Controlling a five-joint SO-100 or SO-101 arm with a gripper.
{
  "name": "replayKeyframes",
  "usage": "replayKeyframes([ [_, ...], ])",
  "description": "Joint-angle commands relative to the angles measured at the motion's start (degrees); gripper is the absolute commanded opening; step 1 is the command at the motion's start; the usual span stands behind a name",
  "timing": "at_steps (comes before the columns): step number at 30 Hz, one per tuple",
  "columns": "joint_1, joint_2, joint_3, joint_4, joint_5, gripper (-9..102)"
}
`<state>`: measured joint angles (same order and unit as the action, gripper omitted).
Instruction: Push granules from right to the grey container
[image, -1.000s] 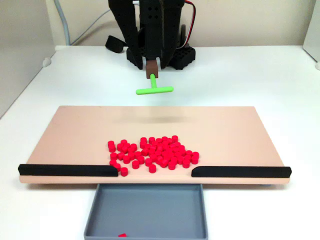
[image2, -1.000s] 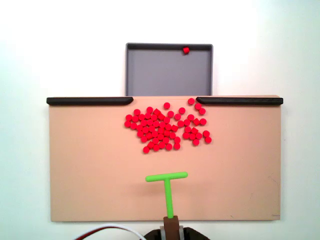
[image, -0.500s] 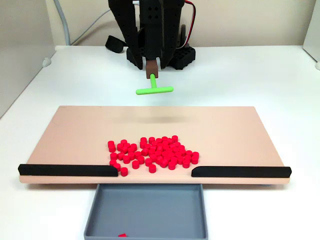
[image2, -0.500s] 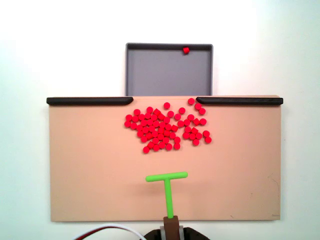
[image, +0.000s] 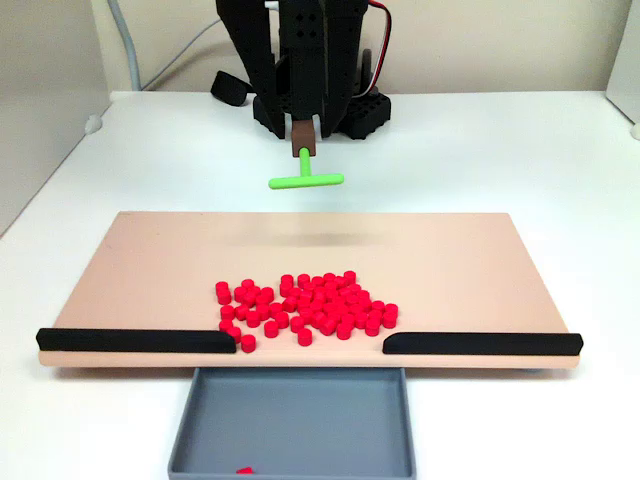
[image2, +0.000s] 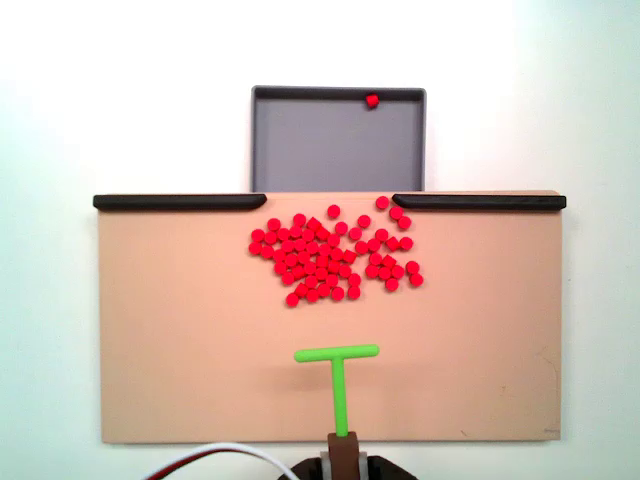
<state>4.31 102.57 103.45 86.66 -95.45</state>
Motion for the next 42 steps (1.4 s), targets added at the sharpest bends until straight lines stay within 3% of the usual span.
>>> replayKeyframes([
  [1, -0.09, 2.11, -0.18, 0.0, 0.7, 0],
  [29, 3.6, 1.32, -0.35, -0.09, -2.99, 0],
  [34, 8.88, 0.97, -1.05, -0.7, -12.3, 0],
  [42, 19.95, -0.53, -1.32, -0.79, -35.51, 0],
])
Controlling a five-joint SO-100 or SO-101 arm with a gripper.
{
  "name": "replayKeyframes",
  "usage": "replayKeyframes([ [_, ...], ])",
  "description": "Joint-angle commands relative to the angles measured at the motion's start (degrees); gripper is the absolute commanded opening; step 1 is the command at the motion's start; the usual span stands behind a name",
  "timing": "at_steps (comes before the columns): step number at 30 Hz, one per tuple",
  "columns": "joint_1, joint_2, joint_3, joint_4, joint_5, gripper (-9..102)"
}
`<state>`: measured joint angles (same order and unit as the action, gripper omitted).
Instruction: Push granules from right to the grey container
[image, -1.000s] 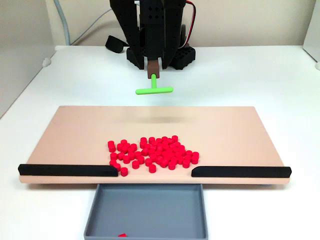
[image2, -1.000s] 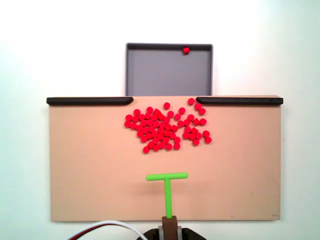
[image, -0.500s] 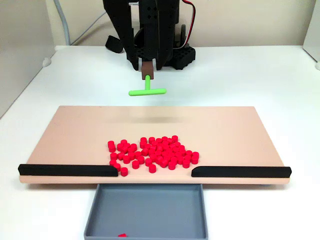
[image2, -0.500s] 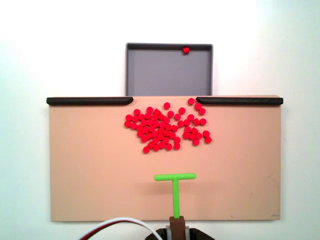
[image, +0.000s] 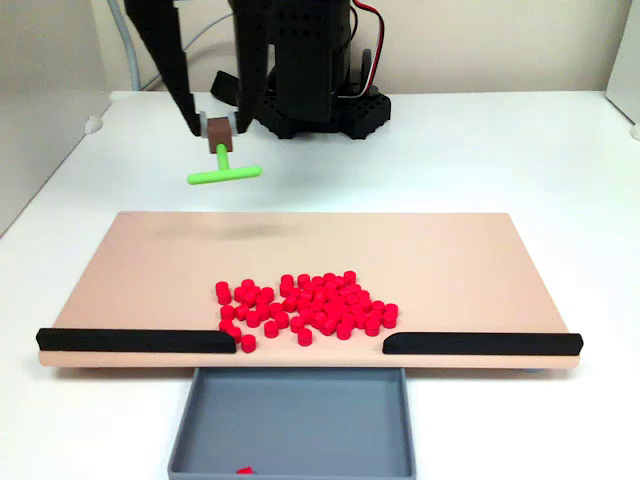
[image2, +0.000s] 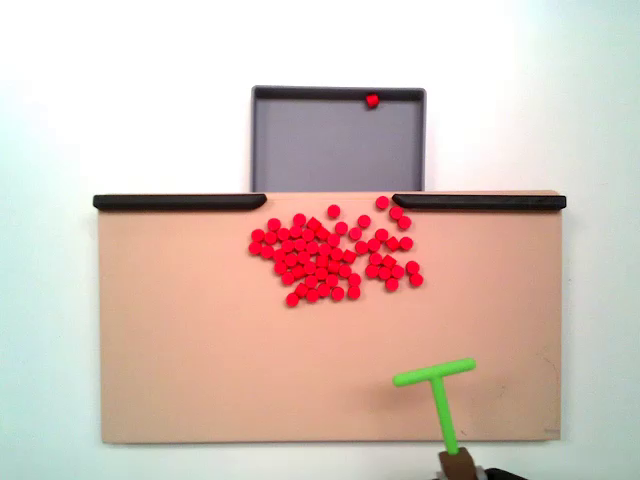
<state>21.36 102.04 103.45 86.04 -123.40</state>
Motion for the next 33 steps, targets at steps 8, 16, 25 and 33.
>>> replayKeyframes([
  [8, 8.09, -3.52, -3.52, -0.18, -35.77, 0],
  [16, 9.23, -10.11, -10.11, -0.18, -58.18, 0],
  [25, 10.63, -19.25, -19.34, -0.26, -66.62, 0],
  [33, 9.32, -25.75, -26.02, -0.35, -67.06, 0],
])
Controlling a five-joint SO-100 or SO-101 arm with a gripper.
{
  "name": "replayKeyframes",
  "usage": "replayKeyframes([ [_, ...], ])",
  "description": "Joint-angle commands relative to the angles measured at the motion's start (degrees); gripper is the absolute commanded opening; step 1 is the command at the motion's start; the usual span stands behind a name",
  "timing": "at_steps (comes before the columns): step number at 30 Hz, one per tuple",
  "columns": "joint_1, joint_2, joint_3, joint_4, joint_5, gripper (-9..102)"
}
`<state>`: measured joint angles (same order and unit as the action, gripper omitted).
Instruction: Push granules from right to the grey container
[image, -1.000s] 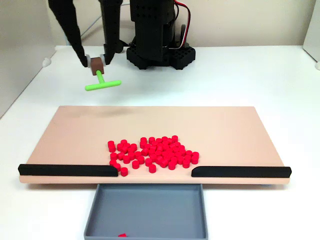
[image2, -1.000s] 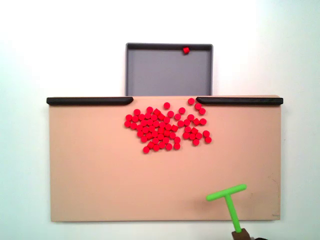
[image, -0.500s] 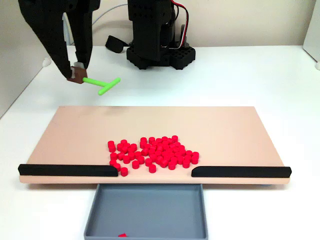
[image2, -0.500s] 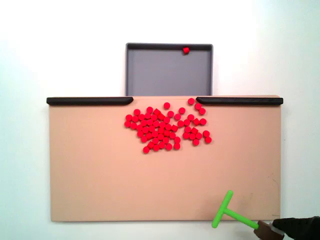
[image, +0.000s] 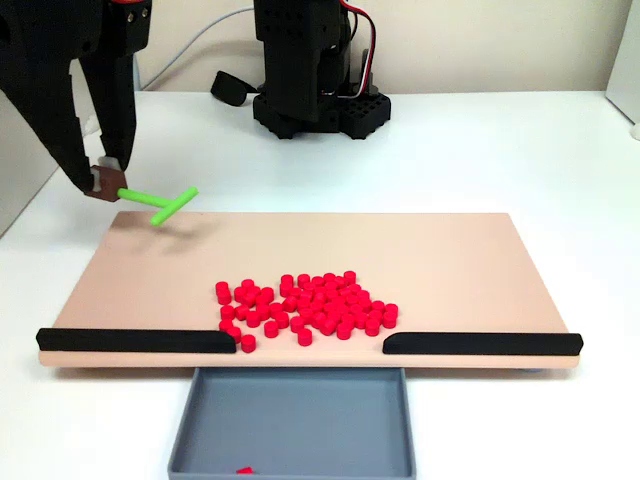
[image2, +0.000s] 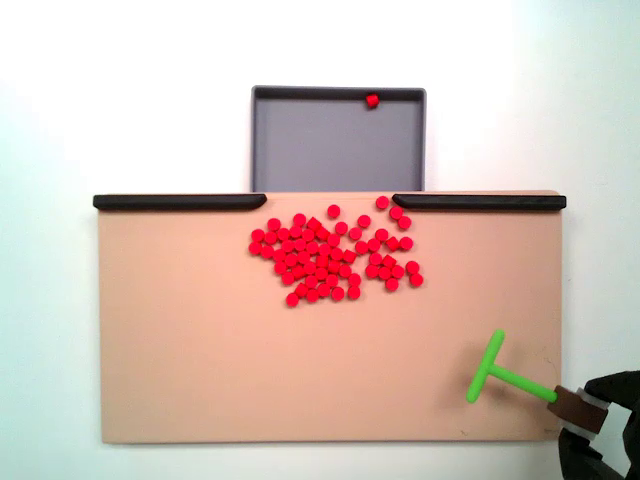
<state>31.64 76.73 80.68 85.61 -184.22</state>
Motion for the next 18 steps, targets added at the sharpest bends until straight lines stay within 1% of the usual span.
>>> replayKeyframes([
  [1, -1.23, -1.41, -4.04, 0.09, -6.5, 0],
  [18, -2.64, -10.55, -13.62, 0.0, -16.44, 0],
])
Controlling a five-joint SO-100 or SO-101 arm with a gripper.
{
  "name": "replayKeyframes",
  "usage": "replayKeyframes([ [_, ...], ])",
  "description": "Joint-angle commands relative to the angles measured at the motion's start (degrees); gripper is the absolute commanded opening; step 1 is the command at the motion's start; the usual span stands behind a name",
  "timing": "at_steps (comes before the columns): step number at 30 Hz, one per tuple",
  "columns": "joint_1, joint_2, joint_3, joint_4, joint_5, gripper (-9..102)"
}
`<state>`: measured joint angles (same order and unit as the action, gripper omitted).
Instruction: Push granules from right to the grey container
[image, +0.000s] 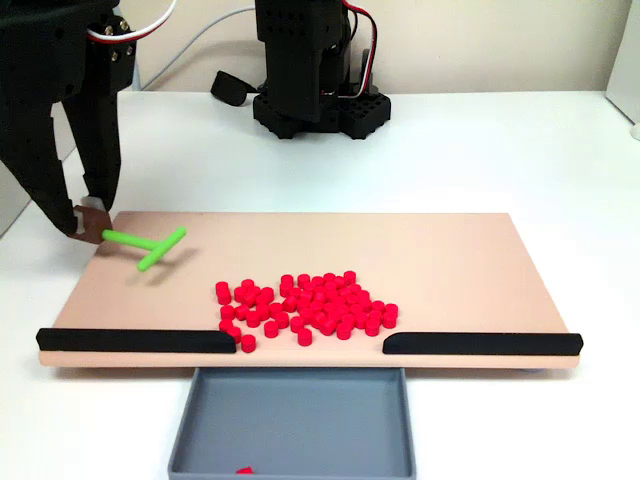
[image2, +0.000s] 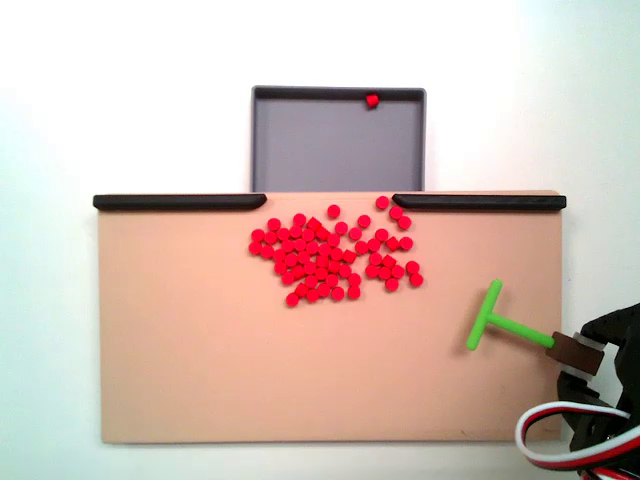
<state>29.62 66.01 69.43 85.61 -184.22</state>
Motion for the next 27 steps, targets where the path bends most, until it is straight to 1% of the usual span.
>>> replayKeyframes([
  [1, -0.7, -0.35, -2.72, 0.0, -16.52, 0],
  [27, -4.22, -7.56, -9.4, 0.0, -16.17, 0],
])
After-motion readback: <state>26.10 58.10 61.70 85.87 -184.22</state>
